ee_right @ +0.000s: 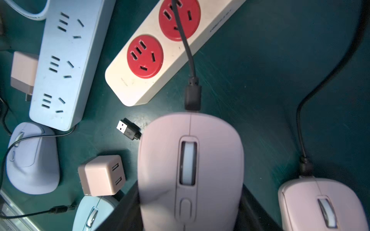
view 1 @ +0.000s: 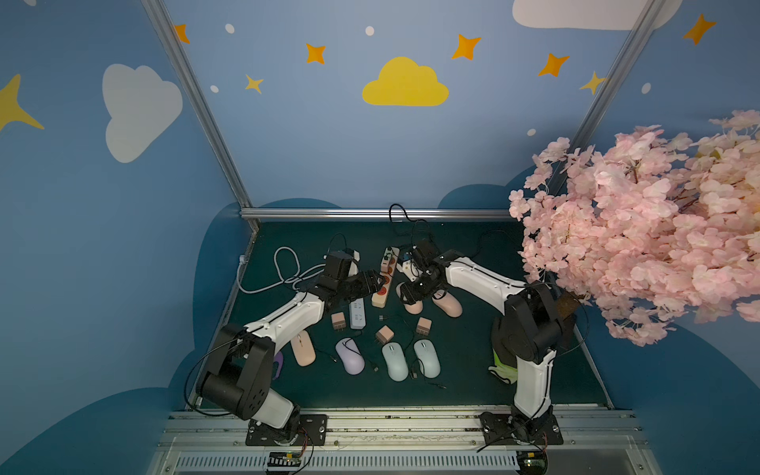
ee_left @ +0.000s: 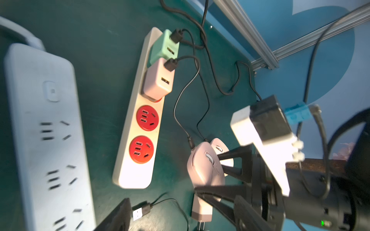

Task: Unplug the wireless mouse
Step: Pick up the mouse from the center of the board.

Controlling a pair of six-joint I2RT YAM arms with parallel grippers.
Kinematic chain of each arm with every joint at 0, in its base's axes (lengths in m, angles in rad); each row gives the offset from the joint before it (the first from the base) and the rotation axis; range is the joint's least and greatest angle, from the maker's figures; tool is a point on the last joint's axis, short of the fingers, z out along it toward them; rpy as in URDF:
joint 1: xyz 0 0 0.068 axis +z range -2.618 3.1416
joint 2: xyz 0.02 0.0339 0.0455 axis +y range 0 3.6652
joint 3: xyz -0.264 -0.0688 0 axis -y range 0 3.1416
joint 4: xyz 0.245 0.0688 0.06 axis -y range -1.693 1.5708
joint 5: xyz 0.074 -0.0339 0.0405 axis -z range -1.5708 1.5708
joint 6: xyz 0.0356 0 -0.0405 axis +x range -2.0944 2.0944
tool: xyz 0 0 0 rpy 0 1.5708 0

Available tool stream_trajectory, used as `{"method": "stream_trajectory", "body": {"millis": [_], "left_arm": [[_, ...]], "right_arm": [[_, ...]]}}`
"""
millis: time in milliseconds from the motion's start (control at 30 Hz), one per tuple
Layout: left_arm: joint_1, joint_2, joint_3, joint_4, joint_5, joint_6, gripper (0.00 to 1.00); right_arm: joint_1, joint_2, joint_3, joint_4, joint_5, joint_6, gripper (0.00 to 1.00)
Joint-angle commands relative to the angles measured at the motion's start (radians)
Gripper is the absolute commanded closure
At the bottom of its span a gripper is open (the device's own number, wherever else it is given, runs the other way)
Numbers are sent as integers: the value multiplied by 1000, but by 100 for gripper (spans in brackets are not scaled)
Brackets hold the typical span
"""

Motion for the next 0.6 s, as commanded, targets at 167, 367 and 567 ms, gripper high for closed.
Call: {"method": "stream_trajectory", "body": {"millis": [167,367,567], "left_arm": [[-27,117,75,75,19,-125,25],[-56,170,103,89,-13,-217,25],[-57,230,133,132,-2,-277,33]], "right_arm": [[0,-84,-75,106,-40,-14,100],[1,-122,-131,159,-70,11,100],[0,-142,-158,181,-82,20,100]]}}
